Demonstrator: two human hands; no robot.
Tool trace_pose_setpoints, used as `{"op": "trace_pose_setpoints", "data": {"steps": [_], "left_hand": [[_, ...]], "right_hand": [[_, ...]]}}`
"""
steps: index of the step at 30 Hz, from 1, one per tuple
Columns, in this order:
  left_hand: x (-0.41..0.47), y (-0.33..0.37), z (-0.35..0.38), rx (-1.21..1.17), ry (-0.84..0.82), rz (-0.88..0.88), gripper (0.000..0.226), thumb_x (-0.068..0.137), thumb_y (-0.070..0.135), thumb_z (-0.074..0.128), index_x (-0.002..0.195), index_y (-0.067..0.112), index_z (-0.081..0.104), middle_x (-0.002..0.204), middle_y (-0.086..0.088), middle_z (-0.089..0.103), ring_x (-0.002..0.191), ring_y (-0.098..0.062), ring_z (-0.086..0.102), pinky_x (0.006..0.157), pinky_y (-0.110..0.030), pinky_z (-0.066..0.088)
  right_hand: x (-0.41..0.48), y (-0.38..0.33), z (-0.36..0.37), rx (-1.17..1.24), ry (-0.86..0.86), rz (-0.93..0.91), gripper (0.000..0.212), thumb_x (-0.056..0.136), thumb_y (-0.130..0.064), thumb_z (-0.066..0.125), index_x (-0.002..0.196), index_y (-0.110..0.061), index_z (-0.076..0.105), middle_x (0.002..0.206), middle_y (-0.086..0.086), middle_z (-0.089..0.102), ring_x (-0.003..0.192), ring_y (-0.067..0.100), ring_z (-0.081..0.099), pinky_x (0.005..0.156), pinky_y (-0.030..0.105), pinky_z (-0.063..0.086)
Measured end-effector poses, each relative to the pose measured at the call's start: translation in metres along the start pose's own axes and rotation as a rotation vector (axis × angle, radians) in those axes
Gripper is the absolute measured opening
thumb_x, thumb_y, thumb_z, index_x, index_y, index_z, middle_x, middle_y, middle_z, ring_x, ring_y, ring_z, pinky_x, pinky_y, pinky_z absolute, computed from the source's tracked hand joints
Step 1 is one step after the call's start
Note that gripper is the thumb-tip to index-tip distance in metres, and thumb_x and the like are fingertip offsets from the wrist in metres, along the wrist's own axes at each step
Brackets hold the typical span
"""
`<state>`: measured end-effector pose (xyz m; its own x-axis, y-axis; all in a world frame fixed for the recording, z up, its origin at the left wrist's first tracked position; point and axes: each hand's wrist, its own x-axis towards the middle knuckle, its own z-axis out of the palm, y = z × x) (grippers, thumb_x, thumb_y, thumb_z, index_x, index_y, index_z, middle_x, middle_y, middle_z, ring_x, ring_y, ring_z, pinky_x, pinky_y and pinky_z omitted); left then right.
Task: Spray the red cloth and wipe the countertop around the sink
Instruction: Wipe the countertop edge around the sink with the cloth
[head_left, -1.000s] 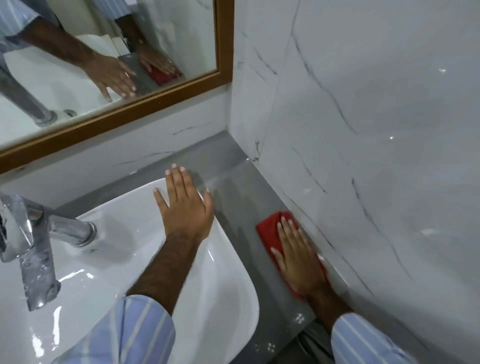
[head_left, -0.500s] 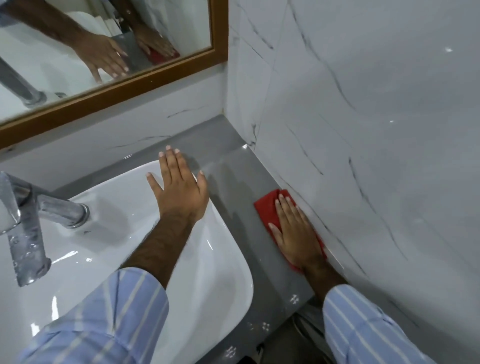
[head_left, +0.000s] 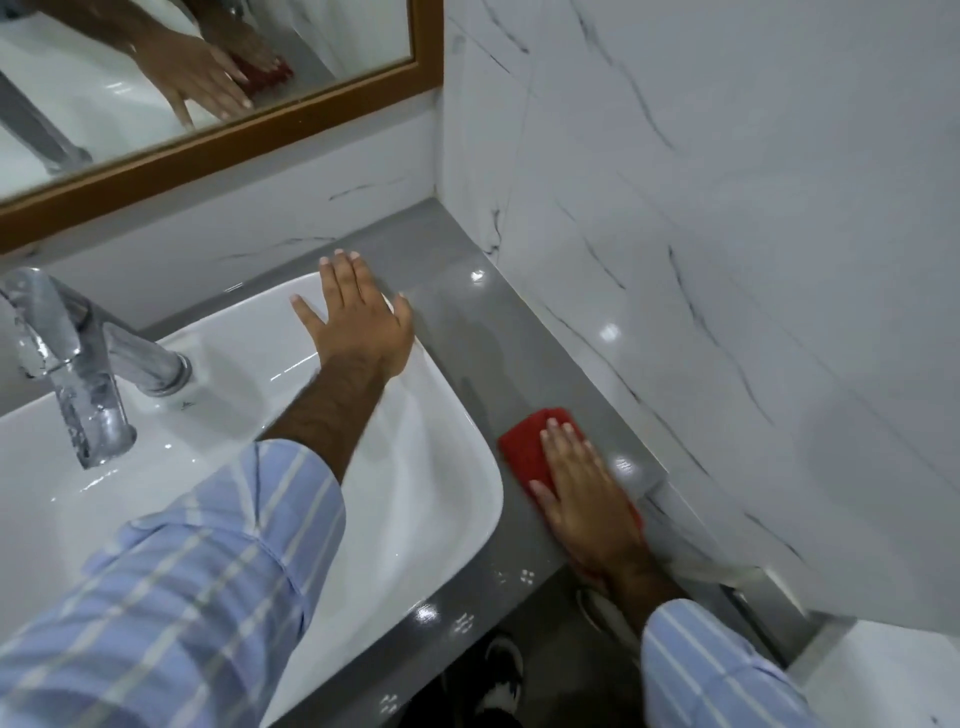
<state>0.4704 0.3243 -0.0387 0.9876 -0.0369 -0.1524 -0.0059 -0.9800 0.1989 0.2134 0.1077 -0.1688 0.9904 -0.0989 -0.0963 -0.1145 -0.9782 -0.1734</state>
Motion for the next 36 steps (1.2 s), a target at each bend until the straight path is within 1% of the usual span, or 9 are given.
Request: {"op": "trace_pose_setpoints", "data": {"steps": [2,5,13,17,20,24,28,32,36], "left_hand": [[0.000,-0.001,-0.002,0.009,-0.021,-0.001,0.074,0.107,0.046,0.024,0.166,0.006,0.004,0.176,-0.008,-0.001,0.163,-0.024,-0.005,0.126,-0.067,0.001],[0.000,0.000,-0.001,0.022,-0.067,-0.009,0.076,0.106,0.050,0.021,0.166,0.008,0.000,0.176,-0.008,-0.004,0.163,-0.025,-0.008,0.127,-0.066,-0.001],[-0.069,-0.005,-0.010,-0.086,-0.156,0.105,0.081,0.107,0.060,0.023,0.167,0.011,-0.002,0.176,-0.002,-0.009,0.163,-0.019,-0.006,0.130,-0.055,0.003],[-0.203,-0.050,0.008,-0.295,-0.233,0.103,0.081,0.106,0.060,0.026,0.167,0.012,0.005,0.176,-0.003,-0.001,0.163,-0.021,-0.001,0.132,-0.050,0.007],[-0.264,-0.107,0.010,-0.233,-0.271,-0.004,0.089,0.099,0.071,0.012,0.167,0.014,0.011,0.176,-0.002,0.005,0.163,-0.017,0.003,0.133,-0.047,0.008],[-0.281,-0.143,0.001,-0.197,-0.279,-0.118,0.098,0.089,0.072,0.009,0.167,0.014,0.014,0.176,0.000,0.009,0.162,-0.015,0.005,0.133,-0.043,0.009],[-0.283,-0.153,0.003,-0.168,-0.282,-0.043,0.078,0.103,0.060,0.020,0.167,0.017,0.015,0.176,0.004,0.009,0.162,-0.012,0.005,0.133,-0.039,0.009],[-0.301,-0.215,-0.006,-0.093,-0.246,-0.112,0.076,0.103,0.059,0.021,0.166,0.016,0.021,0.175,0.002,0.016,0.162,-0.014,0.010,0.132,-0.040,0.012],[-0.320,-0.271,-0.019,0.026,-0.231,-0.191,0.088,0.095,0.065,0.011,0.164,0.014,0.029,0.172,-0.003,0.027,0.160,-0.020,0.020,0.130,-0.045,0.018]], "right_hand": [[-0.007,0.023,-0.008,-0.026,0.054,0.176,0.070,0.108,-0.051,0.029,0.165,-0.011,0.023,0.172,0.007,0.021,0.160,0.026,0.021,0.130,0.048,0.023],[-0.002,0.012,-0.006,-0.006,0.124,0.387,0.072,0.107,-0.049,0.025,0.163,-0.005,0.025,0.170,0.017,0.032,0.158,0.033,0.030,0.130,0.050,0.023],[-0.018,-0.014,0.007,-0.003,0.040,-0.072,0.072,0.110,-0.053,0.032,0.166,-0.011,0.018,0.174,0.007,0.021,0.162,0.024,0.014,0.131,0.048,0.022],[-0.010,-0.013,-0.004,0.007,0.056,0.093,0.072,0.108,-0.050,0.030,0.165,-0.007,0.022,0.173,0.014,0.024,0.161,0.029,0.019,0.130,0.051,0.023],[-0.017,-0.051,-0.007,0.017,0.091,0.252,0.073,0.108,-0.049,0.026,0.164,-0.003,0.020,0.172,0.018,0.024,0.160,0.033,0.022,0.129,0.051,0.023],[-0.054,-0.118,0.006,0.090,0.085,0.121,0.072,0.108,-0.048,0.027,0.164,-0.002,0.020,0.171,0.019,0.026,0.160,0.034,0.024,0.128,0.052,0.028],[-0.066,-0.114,0.012,0.076,0.044,0.036,0.072,0.109,-0.050,0.024,0.164,-0.004,0.019,0.173,0.017,0.022,0.161,0.031,0.020,0.130,0.050,0.024],[-0.056,-0.074,0.011,0.010,0.120,0.259,0.070,0.108,-0.038,0.044,0.162,0.001,0.023,0.171,0.021,0.026,0.159,0.035,0.024,0.129,0.053,0.022],[-0.070,-0.112,0.017,0.037,0.138,0.346,0.070,0.108,-0.039,0.032,0.162,0.004,0.020,0.170,0.024,0.026,0.159,0.037,0.022,0.129,0.053,0.020]]}}
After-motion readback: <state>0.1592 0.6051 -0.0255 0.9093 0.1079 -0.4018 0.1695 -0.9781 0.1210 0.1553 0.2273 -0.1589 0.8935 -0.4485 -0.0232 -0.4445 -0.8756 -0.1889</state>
